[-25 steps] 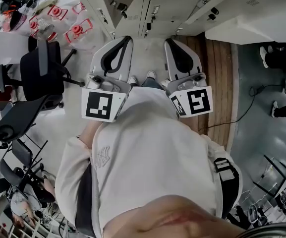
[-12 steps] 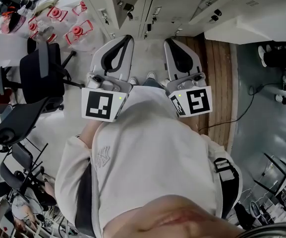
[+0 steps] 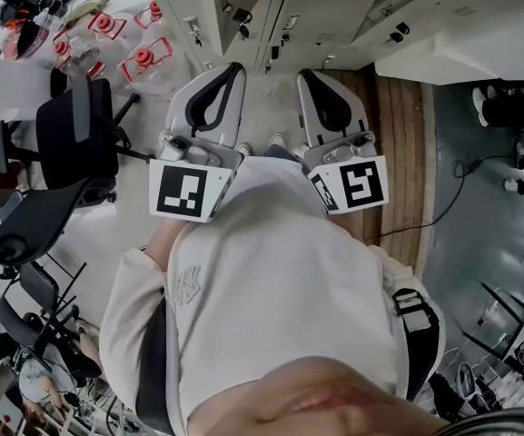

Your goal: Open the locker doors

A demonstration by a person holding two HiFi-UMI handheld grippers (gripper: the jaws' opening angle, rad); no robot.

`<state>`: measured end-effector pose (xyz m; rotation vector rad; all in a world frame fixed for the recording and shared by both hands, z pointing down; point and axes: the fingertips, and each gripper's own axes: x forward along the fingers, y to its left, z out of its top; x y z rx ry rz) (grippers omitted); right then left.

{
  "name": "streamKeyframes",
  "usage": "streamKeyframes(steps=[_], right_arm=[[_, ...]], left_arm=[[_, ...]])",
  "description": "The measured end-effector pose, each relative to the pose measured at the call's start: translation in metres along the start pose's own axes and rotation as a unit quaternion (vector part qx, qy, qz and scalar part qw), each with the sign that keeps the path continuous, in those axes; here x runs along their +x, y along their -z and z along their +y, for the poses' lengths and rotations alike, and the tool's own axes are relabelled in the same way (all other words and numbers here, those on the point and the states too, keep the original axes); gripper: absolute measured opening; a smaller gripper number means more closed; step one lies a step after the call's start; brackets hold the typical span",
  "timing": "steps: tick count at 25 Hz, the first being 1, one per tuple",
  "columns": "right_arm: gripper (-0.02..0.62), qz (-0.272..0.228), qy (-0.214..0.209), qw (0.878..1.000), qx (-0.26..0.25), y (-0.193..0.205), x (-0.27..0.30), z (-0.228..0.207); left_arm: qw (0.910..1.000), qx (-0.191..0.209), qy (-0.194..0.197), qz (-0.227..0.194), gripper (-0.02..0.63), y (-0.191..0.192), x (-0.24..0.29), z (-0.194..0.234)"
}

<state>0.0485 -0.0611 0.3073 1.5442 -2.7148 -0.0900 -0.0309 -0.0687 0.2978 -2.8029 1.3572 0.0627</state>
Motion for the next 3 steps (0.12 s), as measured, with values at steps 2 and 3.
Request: streamKeyframes(steps=[2,3], right_arm=[[0.014,-0.001,-0.001,1.0,0.0,-0.0011,0.0008,0.001],[0.014,-0.002,-0.001,1.0,0.0,-0.0014,0.0011,0.0014]], left_arm=[[1.0,0.001,0.0,-0.001,0.002,-0.0004,-0.0004,0.0004],[1.0,0.001,0.001,-0.001,0.002,-0.0003,-0.0007,0.0003]])
